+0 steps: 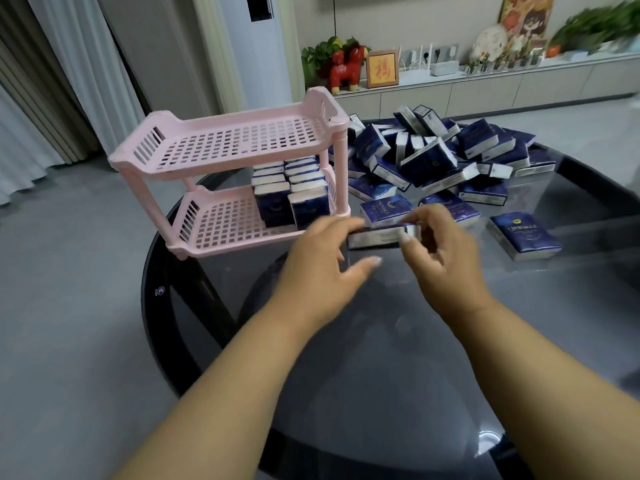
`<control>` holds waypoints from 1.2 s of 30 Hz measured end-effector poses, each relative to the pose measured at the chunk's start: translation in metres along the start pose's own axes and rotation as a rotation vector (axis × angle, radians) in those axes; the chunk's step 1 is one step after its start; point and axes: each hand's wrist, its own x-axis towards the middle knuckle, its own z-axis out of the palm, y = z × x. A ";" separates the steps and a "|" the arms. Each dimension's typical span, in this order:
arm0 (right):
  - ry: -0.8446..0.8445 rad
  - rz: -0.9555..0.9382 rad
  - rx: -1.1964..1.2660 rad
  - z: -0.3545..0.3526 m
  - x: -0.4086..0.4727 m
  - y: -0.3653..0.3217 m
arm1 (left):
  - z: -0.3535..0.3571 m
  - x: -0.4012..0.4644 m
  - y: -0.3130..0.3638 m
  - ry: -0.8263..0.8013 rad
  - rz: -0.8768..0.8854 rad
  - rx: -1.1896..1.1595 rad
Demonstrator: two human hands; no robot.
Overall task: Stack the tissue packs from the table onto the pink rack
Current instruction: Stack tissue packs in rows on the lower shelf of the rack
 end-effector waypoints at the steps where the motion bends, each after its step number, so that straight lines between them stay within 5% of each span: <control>1: -0.017 -0.020 0.022 0.000 0.001 -0.001 | 0.006 -0.002 0.002 -0.029 -0.016 0.017; 5: 0.174 0.160 -0.162 -0.007 0.017 0.014 | 0.016 -0.009 0.004 0.001 -0.308 -0.150; 8: -0.103 0.544 -0.536 -0.009 0.023 0.033 | 0.016 -0.014 0.000 -0.003 -0.513 -0.404; 11: -0.217 0.513 -0.670 -0.006 0.020 0.035 | 0.015 -0.022 -0.008 0.050 -0.589 -0.547; 16: 0.077 0.529 -0.597 -0.006 0.022 0.028 | 0.013 -0.024 -0.014 0.067 -0.598 -0.635; 21: -0.222 0.550 -0.736 -0.005 0.020 0.035 | 0.011 -0.025 -0.016 0.064 -0.571 -0.645; 28: 0.078 0.499 -0.636 -0.006 0.021 0.026 | 0.007 -0.023 -0.023 0.080 -0.549 -0.659; 32: -0.195 0.548 -0.750 -0.005 0.022 0.033 | 0.005 -0.021 -0.021 0.091 -0.538 -0.652; 36: -0.127 0.507 -0.625 -0.006 0.021 0.033 | 0.004 -0.020 -0.020 0.104 -0.544 -0.672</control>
